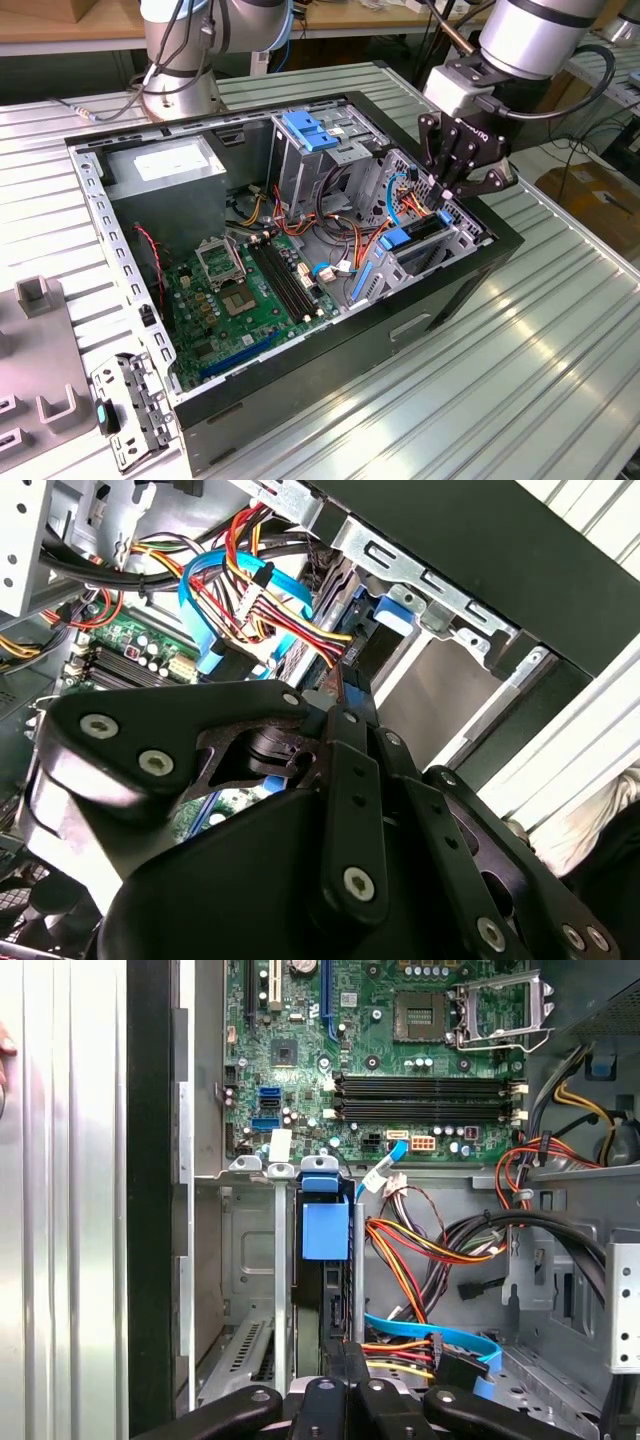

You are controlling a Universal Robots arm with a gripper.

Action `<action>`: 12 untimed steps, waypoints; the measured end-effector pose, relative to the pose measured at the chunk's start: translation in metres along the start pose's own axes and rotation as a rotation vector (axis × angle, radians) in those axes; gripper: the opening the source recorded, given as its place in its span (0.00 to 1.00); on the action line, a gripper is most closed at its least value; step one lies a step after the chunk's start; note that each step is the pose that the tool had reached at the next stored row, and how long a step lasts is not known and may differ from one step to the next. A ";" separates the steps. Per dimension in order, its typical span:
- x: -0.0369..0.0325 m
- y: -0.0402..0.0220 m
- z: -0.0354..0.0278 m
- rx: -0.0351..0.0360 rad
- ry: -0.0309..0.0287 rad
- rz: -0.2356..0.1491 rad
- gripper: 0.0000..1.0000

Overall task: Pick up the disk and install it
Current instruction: 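Insert the first disk wire, then insert the second disk wire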

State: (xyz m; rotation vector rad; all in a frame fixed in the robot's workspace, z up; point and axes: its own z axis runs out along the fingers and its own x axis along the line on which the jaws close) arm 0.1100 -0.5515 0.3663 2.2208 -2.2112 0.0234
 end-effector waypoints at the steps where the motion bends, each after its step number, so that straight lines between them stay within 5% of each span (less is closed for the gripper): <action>1: 0.0000 0.0000 -0.0002 0.0000 -0.0001 0.000 0.11; 12: 0.0000 0.0000 -0.0025 0.0000 0.0000 0.000 0.11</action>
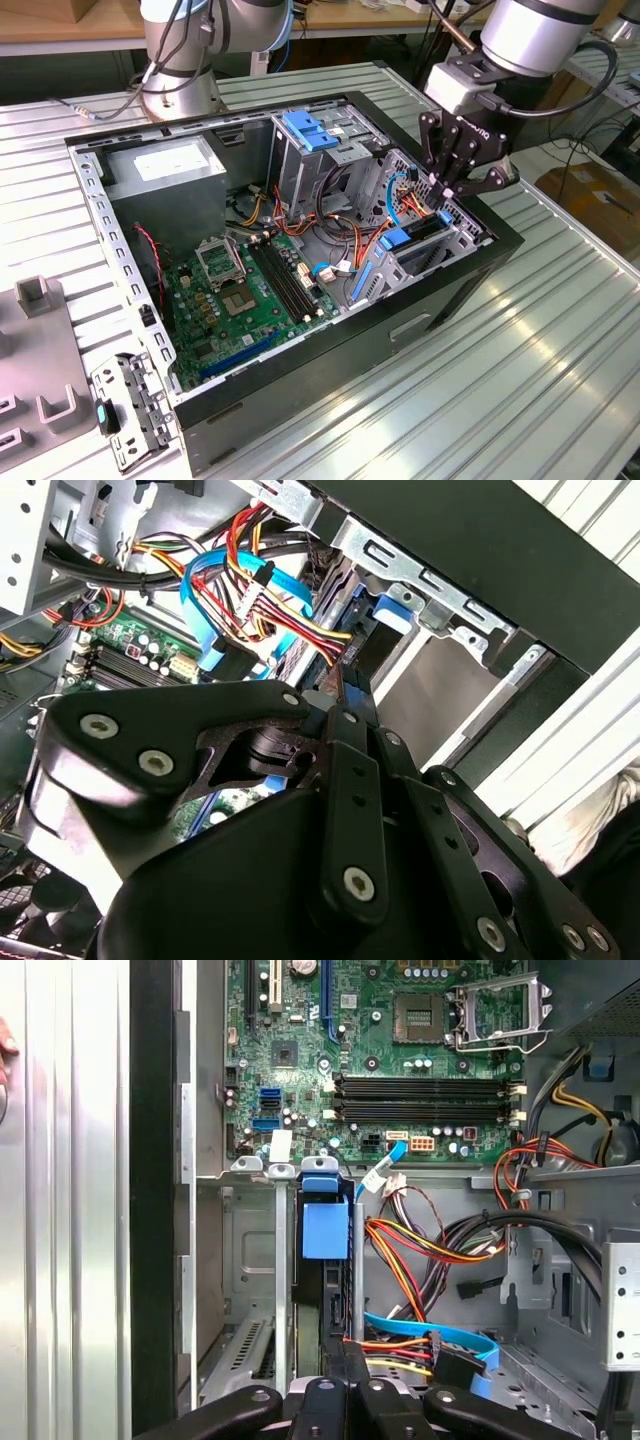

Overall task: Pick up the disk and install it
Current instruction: 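Insert the second disk wire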

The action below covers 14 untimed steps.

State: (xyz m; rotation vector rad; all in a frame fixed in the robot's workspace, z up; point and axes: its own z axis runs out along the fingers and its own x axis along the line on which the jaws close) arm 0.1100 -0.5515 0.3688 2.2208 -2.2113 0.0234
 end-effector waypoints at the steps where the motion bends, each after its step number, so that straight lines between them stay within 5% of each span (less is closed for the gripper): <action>1: 0.0000 0.0000 -0.0001 0.0000 0.0000 0.000 0.11; 8: 0.0000 0.0127 -0.0004 0.0000 0.0003 0.000 0.11; 11: 0.0001 0.0127 -0.0128 0.0000 0.0000 0.000 0.11; 12: -0.0004 0.0124 -0.0226 0.0000 -0.0001 0.000 0.11; 14: -0.0016 0.0119 -0.0285 0.0000 0.0000 0.000 0.11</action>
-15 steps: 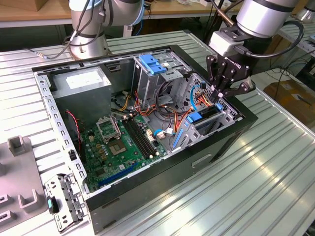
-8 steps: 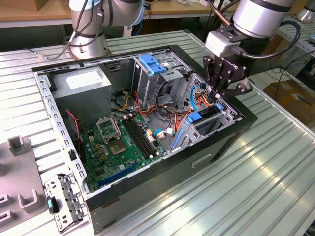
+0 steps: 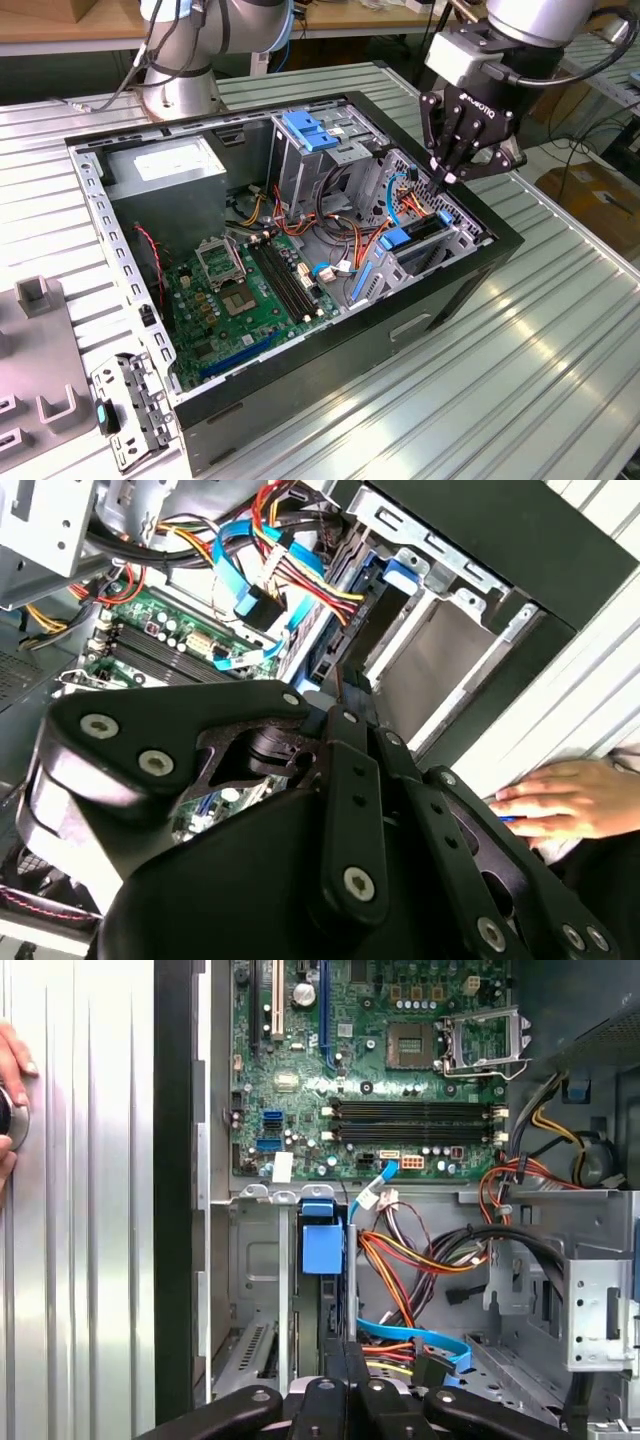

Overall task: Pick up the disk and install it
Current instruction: 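Insert the second disk wire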

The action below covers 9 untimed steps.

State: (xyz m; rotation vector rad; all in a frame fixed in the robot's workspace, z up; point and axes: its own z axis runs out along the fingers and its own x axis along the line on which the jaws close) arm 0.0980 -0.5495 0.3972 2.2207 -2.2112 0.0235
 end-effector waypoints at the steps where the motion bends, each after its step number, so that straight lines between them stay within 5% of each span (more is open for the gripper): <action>1: -0.0008 -0.0002 -0.0007 -0.0001 0.0014 0.000 0.11; 2: -0.0020 -0.0003 -0.0009 -0.0002 0.0077 0.000 0.11; 5: -0.0088 -0.0013 -0.0011 -0.0036 0.0602 0.000 0.11; 6: -0.0127 -0.0019 -0.0012 -0.0050 0.0734 0.000 0.11; 9: -0.0224 -0.0029 -0.0006 -0.0100 0.0993 -0.001 0.11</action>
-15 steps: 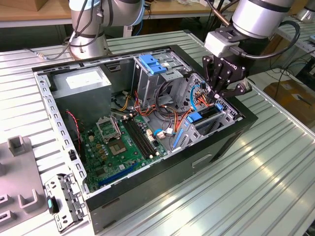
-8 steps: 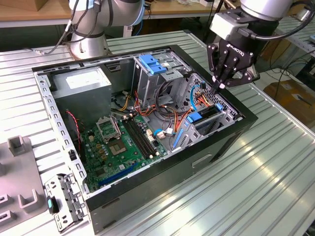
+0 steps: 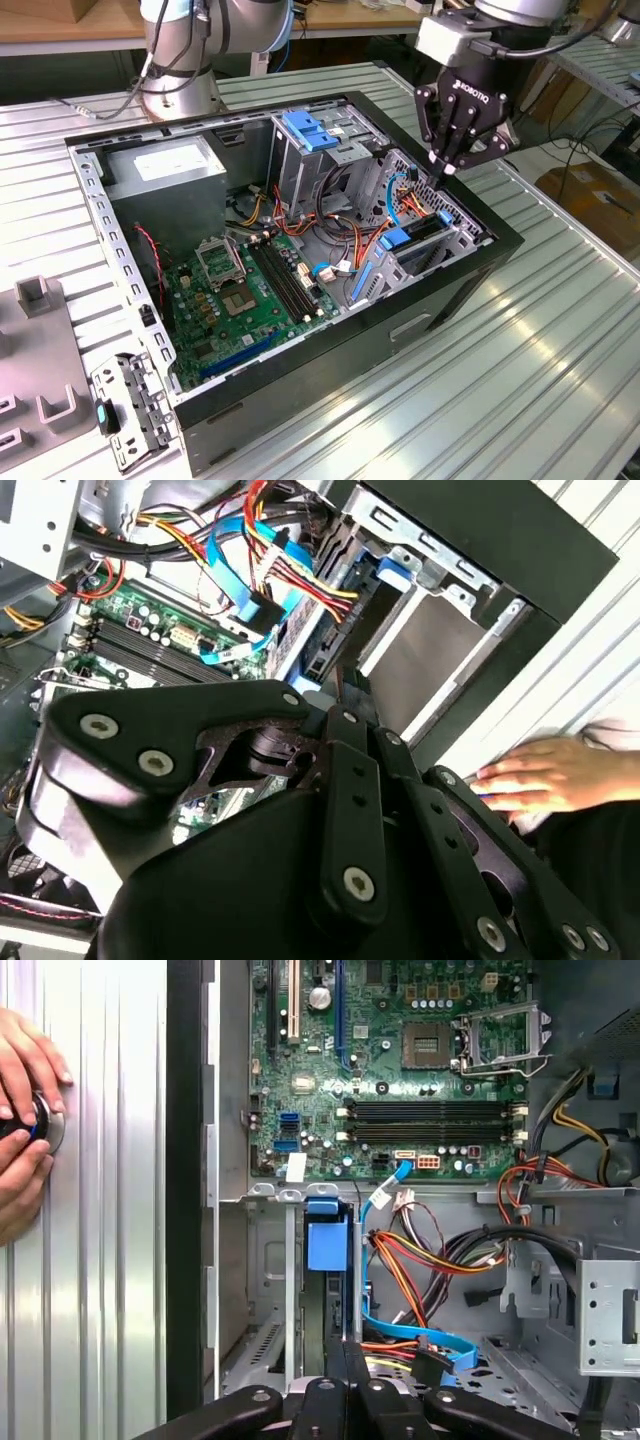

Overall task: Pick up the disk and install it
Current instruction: 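Insert the second disk wire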

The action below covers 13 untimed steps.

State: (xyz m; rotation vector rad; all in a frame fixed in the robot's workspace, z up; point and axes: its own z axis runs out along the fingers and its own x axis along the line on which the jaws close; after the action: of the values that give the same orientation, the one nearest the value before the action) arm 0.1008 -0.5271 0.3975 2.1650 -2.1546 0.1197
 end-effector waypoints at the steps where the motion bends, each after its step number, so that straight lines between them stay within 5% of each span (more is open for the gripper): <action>1: -0.0042 -0.0002 0.0000 -0.0039 0.0113 0.000 0.11; 3: -0.0128 -0.0004 0.0004 -0.0148 0.0296 -0.002 0.11; 5: -0.0192 -0.0005 0.0005 -0.0239 0.0377 -0.003 0.11; 13: -0.0512 -0.0103 0.0007 -0.0507 0.0421 -0.006 0.11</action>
State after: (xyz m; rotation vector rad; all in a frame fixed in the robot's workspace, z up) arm 0.1108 -0.4763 0.3908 2.1223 -2.1048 0.1081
